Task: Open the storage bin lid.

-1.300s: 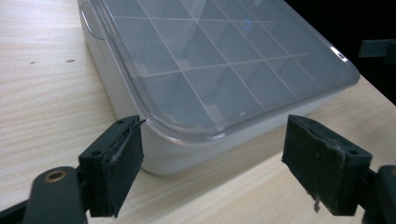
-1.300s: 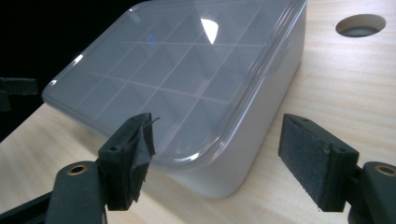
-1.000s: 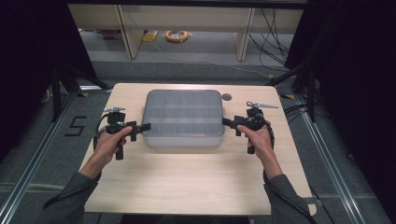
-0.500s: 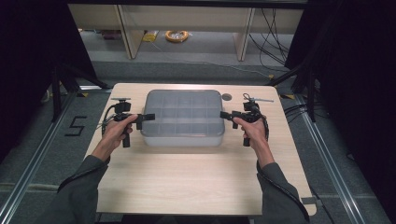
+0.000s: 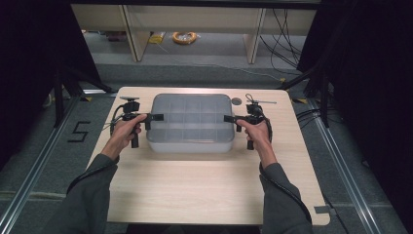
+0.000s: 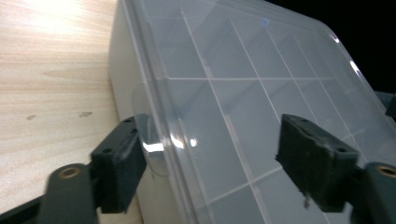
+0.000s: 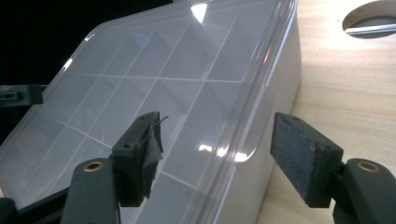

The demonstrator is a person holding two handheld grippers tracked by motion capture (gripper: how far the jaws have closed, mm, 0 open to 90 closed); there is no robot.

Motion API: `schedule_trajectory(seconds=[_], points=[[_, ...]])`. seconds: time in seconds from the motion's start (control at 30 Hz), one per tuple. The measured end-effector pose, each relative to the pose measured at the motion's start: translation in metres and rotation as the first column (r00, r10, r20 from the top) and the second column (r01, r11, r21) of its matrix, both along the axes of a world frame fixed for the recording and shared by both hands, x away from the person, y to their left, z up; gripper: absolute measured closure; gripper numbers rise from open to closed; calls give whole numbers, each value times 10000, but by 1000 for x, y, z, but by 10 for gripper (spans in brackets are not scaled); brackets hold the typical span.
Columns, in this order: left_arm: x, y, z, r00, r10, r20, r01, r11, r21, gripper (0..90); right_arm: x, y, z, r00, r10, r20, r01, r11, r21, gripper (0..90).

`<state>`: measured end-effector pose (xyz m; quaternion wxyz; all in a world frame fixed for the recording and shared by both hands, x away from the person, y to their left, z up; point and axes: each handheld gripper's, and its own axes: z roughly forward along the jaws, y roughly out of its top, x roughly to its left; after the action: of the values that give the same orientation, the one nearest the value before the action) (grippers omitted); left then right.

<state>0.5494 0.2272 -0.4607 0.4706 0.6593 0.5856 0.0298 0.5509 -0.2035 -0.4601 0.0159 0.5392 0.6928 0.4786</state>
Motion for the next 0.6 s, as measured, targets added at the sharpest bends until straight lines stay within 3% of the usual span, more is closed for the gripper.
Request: schedule_trajectory(seconds=[0.03, 0.07, 0.13, 0.17, 0.43, 0.53, 0.6], points=[[0, 0, 0, 10000, 0, 0, 0, 10000, 0, 272, -2, 2, 1, 9989, -141, -456, 156, 9994, 317, 356], [2, 2, 0, 10000, 44, -57, -45, 10000, -30, 282, 1, -1, -1, 10000, 52, -37, -51, 9999, 132, 359], [5, 3, -1, 9999, 102, -102, -103, 9999, -82, 292, 1, 1, -2, 9996, -59, -266, 68, 9994, 345, 370], [6, 3, -1, 9998, 149, -141, -151, 9998, -92, 293, 4, -1, -5, 9999, 96, 122, -97, 9999, 77, 379], [9, 3, -5, 9997, 192, -155, -191, 9998, 46, 352, 3, 0, -5, 9996, -22, -275, 33, 9991, 414, 446], [9, 3, -4, 9996, 234, -137, -232, 9997, 112, 369, 5, -1, -5, 10000, 89, -18, -89, 9996, 275, 475], [8, 2, -2, 9996, 273, -58, -272, 9992, 282, 386, 7, -1, -5, 9998, -134, 164, 132, 9998, 152, 512]])
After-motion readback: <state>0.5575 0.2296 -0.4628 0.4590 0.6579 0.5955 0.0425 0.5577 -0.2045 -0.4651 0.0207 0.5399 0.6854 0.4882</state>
